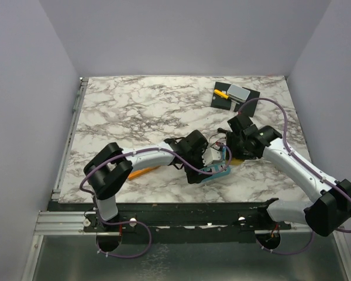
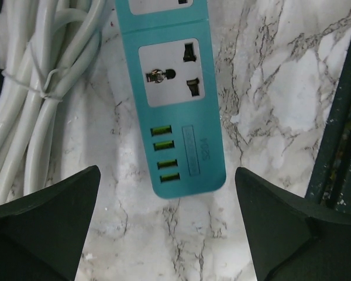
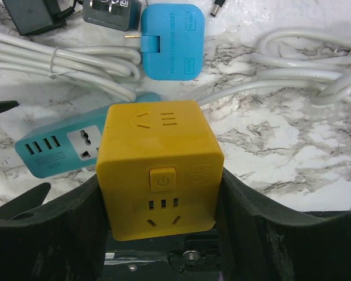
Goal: Insert the plug
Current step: Adjust the socket at the center of the board.
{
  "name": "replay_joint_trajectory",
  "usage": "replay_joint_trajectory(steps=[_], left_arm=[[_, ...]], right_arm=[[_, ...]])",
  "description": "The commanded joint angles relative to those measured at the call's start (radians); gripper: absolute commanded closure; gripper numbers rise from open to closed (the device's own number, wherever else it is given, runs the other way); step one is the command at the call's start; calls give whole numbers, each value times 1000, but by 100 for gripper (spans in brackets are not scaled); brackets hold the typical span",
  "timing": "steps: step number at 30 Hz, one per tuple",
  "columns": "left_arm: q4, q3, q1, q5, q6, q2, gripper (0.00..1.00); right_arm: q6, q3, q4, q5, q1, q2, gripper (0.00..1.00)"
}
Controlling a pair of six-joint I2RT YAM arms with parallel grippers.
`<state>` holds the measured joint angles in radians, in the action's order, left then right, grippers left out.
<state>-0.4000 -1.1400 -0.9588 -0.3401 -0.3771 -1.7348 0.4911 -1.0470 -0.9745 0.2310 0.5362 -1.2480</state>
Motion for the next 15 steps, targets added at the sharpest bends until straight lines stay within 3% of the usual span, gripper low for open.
replay_joint_trajectory(steps=[1, 7, 13, 15], left_arm=[[71, -39, -17, -40, -16, -83, 1], [104, -52, -40, 7, -39, -131, 5], [104, -18, -38, 58, -122, -111, 35], [97, 24, -35, 70, -142, -79, 40]], right_arm=[[58, 4, -33, 31, -14, 34, 99], [75, 16, -35, 24, -19, 61, 99], [81, 26, -17, -14, -19, 60, 99], [79, 29, -15, -32, -20, 50, 99]])
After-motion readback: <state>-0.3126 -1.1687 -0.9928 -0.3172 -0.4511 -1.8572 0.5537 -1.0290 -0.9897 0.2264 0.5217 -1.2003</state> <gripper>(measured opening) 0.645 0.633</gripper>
